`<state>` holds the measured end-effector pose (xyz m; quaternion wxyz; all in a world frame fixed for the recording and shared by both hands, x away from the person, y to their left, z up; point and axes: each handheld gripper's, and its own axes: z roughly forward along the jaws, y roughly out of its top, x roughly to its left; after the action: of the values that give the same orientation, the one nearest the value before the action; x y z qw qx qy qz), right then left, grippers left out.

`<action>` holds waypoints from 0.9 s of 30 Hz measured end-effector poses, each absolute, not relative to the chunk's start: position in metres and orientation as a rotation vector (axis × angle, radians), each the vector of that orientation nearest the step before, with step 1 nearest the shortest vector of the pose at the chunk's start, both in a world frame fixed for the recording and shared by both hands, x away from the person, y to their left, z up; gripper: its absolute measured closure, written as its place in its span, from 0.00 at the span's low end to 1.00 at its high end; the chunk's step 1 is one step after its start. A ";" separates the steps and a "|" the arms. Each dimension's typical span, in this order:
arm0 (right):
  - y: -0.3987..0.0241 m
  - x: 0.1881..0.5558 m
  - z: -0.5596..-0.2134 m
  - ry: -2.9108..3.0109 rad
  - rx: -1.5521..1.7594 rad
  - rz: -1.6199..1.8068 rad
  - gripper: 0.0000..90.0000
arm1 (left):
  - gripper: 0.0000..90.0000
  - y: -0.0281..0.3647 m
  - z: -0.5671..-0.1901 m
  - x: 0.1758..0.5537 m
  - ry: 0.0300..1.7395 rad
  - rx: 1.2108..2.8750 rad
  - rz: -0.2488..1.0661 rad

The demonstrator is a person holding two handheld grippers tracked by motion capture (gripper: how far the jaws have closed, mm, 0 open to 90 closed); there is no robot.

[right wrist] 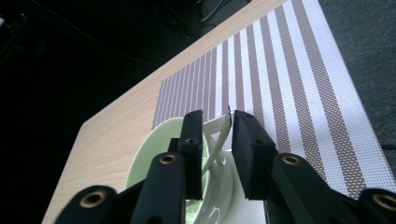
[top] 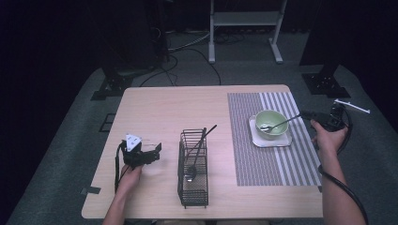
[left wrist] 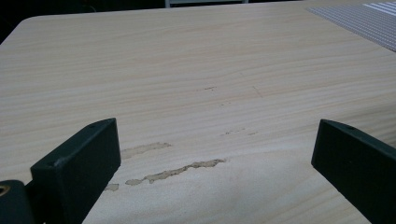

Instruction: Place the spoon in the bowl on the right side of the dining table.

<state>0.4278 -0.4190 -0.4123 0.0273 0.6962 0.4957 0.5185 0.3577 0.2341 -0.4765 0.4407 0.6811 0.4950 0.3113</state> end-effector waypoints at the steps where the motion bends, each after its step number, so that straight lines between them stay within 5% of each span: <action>1: -0.419 0.427 -0.413 1.531 2.151 1.603 0.76 | 0.00 0.234 -0.477 0.358 1.229 1.691 0.774; 19: -0.411 0.414 -0.422 1.684 2.089 1.543 0.44 | 0.00 0.234 -0.476 0.357 1.220 1.705 0.776; 27: -0.406 0.406 -0.426 1.728 2.065 1.536 0.41 | 0.00 0.233 -0.476 0.358 1.213 1.710 0.781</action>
<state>0.4058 -0.4058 -0.4259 0.0208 0.6661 0.5572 0.4953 0.3585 0.2329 -0.4763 0.4371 0.6874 0.4877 0.3140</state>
